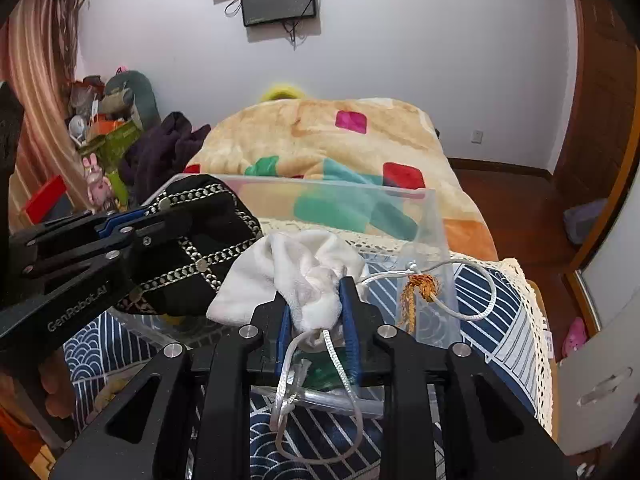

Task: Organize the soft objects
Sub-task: 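Lower both bags into the clear box and open both tools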

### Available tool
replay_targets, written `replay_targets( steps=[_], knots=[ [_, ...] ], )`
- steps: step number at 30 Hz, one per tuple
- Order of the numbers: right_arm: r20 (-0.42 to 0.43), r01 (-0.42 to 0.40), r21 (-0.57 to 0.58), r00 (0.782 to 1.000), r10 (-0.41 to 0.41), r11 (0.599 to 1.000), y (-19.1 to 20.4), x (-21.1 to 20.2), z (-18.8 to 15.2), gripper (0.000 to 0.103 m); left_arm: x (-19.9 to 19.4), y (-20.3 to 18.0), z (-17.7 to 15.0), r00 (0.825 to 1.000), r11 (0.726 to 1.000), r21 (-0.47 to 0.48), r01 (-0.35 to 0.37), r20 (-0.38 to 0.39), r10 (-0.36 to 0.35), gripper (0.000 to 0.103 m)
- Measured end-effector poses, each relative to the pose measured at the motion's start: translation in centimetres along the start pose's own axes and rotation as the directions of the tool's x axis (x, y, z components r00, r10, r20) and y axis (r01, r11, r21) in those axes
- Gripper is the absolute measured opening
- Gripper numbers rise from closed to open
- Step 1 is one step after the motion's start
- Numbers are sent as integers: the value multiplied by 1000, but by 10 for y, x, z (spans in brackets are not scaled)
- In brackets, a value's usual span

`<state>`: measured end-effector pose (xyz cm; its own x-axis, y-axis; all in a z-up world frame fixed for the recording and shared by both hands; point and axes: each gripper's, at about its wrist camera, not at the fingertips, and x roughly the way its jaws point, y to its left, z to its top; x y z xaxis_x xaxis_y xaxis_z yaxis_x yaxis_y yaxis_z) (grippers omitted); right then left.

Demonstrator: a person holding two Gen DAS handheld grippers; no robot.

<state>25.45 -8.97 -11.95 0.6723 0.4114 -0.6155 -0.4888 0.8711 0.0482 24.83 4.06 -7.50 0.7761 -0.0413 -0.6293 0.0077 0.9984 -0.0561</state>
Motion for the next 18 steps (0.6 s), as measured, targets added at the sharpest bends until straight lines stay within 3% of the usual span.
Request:
replay_targets(
  steps=[4,7,9,11,15,18],
  knots=[
    [-7,13,-24,1000,-13,1000,2,0,-1,24,2,2,-2,1000,1000,1,-8,-15,8,22],
    [-8,19,-42,1000,-19,999,4,-2,-1,32,-4,2,-2,1000,1000,1,-7,-8,7,35],
    [5,22,-53,1000,-22,998,7,-4,-1,43,-10,3,-2,1000,1000,-5,3,0,-3,45],
    [28,43,-72,999,-41,996,9,-9,0,48,-16,4,-1,1000,1000,-9,9,10,-8,49],
    [64,64,-91,996,-58,994,11,-20,0,53,-35,7,0,999,1000,-11,15,38,-14,63],
    [101,66,-84,993,-57,994,9,-32,1,58,-53,13,1,997,999,-33,38,65,-36,66]
  ],
)
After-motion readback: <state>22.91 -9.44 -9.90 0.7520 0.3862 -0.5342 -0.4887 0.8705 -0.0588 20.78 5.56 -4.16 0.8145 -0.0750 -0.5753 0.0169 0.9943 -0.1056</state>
